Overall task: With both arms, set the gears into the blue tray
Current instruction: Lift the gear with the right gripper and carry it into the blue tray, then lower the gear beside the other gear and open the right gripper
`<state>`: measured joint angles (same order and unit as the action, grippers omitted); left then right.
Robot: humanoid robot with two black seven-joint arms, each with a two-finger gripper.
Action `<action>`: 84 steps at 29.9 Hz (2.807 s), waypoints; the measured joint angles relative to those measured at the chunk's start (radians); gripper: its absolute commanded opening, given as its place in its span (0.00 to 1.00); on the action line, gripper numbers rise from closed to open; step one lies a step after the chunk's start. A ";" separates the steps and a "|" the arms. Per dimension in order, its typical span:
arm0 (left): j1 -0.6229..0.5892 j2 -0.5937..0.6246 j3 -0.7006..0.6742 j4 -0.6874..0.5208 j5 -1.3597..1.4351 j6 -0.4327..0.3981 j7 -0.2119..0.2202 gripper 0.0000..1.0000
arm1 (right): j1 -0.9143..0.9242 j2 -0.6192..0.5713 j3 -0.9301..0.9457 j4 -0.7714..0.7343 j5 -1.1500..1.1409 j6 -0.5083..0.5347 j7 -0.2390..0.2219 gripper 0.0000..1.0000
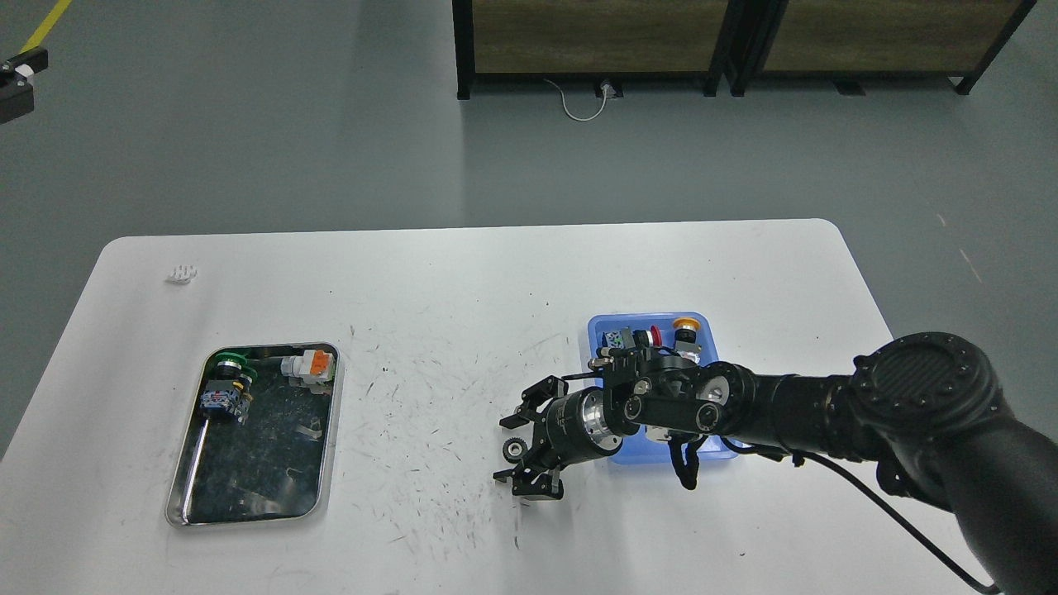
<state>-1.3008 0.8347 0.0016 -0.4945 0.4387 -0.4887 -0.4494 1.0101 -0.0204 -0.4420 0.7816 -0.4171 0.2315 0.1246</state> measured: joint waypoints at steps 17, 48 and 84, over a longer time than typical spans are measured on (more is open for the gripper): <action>-0.006 0.003 0.000 0.000 0.000 0.000 0.002 0.98 | 0.003 -0.009 0.002 0.002 -0.001 0.020 -0.011 0.42; -0.006 0.009 0.005 0.002 0.002 0.000 0.003 0.98 | 0.082 -0.195 0.098 0.064 0.009 0.069 -0.006 0.29; -0.012 0.009 0.000 0.002 0.001 0.000 0.001 0.98 | -0.005 -0.382 0.101 0.088 -0.042 0.039 -0.003 0.86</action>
<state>-1.3131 0.8438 0.0016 -0.4925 0.4400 -0.4887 -0.4480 1.0047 -0.4021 -0.3405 0.8701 -0.4592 0.2702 0.1213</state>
